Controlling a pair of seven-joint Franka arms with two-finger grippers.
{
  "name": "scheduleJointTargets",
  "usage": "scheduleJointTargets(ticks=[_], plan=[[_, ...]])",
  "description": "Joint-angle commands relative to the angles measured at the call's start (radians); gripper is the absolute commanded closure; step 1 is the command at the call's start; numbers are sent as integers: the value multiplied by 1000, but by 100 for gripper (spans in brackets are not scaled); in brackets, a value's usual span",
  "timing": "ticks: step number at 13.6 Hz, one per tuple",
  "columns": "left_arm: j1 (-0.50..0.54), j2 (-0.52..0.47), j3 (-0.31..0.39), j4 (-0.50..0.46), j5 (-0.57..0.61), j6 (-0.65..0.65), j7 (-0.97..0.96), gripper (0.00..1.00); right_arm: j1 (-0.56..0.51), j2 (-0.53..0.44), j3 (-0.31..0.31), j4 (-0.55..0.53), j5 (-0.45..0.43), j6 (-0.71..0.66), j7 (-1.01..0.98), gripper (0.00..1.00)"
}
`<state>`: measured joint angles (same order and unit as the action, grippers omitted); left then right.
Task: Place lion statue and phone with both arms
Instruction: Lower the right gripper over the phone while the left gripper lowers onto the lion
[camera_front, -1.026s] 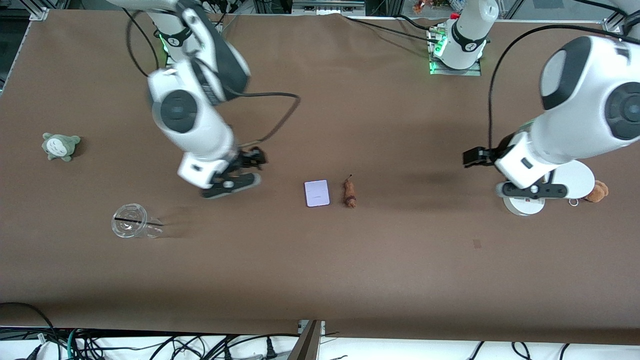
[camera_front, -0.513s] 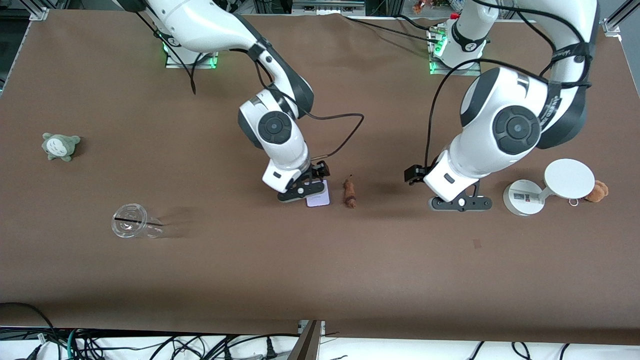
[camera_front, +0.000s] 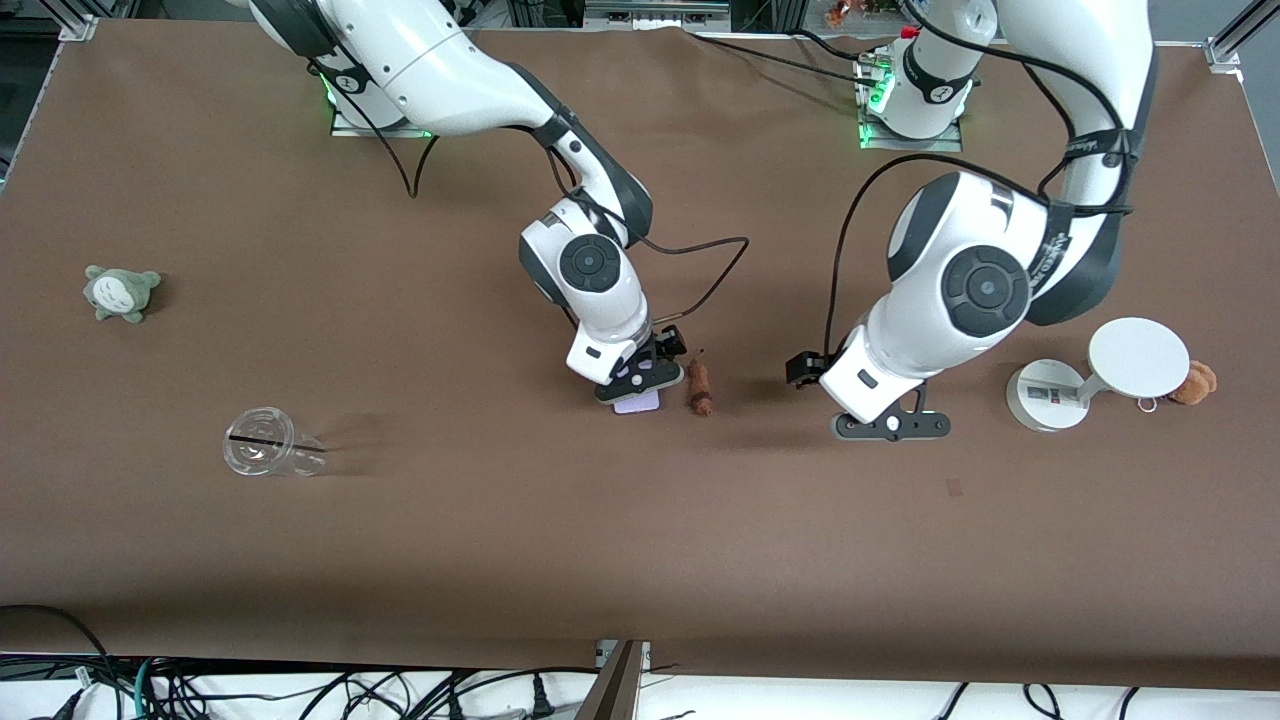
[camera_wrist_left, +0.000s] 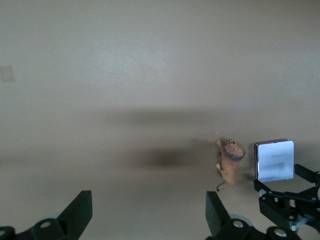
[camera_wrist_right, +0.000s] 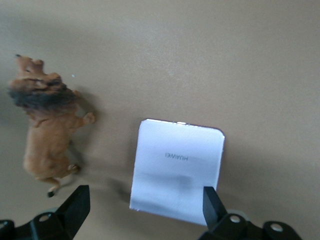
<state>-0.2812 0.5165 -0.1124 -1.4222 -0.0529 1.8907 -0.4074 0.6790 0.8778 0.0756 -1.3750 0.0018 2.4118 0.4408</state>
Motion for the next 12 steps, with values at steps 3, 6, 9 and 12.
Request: scheduleJointTargets(ticks=[3, 6, 9, 12], plan=[[-15, 2, 7, -24, -18, 48, -11, 0, -15, -13, -14, 34, -20, -37, -2, 0], [-19, 11, 7, -24, -18, 63, -27, 0, -78, -74, -13, 28, -14, -112, -48, 0], [-61, 31, 8, -37, -16, 125, -112, 0, -91, -127, -46, 22, -8, -190, -91, 0], [-102, 36, 8, -110, -7, 250, -184, 0, -142, -169, -63, 10, -6, -261, -108, 0]])
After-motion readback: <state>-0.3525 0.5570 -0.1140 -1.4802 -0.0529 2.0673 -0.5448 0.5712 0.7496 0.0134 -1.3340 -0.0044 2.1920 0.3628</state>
